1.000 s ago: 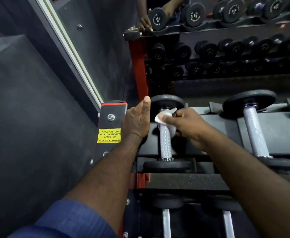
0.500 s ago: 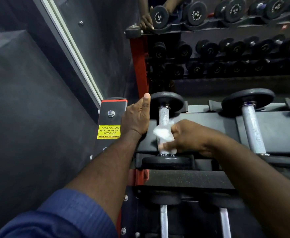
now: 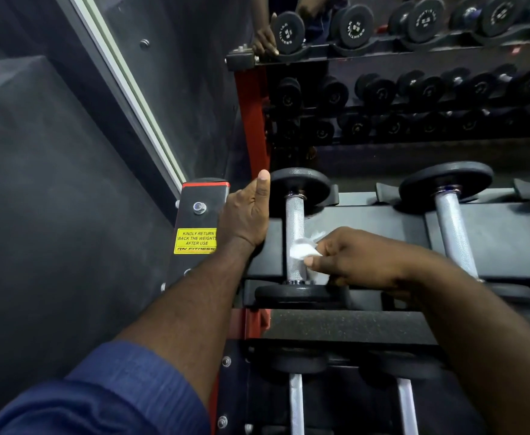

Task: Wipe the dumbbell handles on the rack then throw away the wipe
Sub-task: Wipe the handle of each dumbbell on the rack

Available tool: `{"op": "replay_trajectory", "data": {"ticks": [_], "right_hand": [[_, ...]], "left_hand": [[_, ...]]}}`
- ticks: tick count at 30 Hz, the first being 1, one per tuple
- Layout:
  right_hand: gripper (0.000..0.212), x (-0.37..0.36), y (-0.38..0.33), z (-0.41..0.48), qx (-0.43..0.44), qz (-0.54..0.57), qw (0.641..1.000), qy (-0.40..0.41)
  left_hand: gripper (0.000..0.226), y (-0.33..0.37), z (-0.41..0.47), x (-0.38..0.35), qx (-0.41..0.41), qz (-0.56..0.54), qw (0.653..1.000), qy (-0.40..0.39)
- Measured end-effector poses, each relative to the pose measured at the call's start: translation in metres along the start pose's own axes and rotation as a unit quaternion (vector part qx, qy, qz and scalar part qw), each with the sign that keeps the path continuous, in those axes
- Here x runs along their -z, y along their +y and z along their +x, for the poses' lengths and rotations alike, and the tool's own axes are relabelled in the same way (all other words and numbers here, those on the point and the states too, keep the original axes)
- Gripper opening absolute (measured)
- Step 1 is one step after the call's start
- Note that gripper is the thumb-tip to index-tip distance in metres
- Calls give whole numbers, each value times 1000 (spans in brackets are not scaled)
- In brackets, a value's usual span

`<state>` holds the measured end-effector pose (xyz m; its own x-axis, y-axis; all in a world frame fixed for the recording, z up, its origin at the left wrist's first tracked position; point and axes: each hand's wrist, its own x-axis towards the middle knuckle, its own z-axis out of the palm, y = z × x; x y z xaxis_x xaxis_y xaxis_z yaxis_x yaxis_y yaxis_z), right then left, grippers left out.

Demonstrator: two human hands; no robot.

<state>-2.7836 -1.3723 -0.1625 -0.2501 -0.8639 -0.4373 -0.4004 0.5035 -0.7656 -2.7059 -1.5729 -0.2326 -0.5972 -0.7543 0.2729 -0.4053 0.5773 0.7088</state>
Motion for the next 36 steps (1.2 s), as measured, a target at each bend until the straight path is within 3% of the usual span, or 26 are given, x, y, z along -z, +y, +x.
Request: {"op": "replay_trajectory", "data": {"ticks": [4,8,11,13,17,23,30,33,36], "right_hand": [[48,1,-19,-4,-10,-106,994,-29],[52,8,-34,-12,54,-184,981,12],[33,-1,-39,-10,98,-230,968,20],[20,-7,-46,-10,72,-243,967,-29],[42,-20,-68,2,12,-344,931,-121],[34,-16,-97,11,-22,-376,919,-113],[34,-42,-103,27,-29,-534,834,-138],[25,-35,-98,28,26,-501,850,-164],[20,-19,-78,25,57,-458,877,-131]], "left_hand": [[45,0,-1,0,3,-5,1000,7],[53,-2,0,0,10,-7,1000,6],[65,-2,0,0,17,-11,1000,3],[66,-2,0,-1,13,-12,1000,4],[77,-4,0,0,15,-15,1000,-8],[76,0,0,3,12,-27,1000,-5],[58,1,-4,4,11,-32,999,8],[57,1,-4,6,10,-29,999,10],[51,1,-2,5,4,-22,1000,7]]}}
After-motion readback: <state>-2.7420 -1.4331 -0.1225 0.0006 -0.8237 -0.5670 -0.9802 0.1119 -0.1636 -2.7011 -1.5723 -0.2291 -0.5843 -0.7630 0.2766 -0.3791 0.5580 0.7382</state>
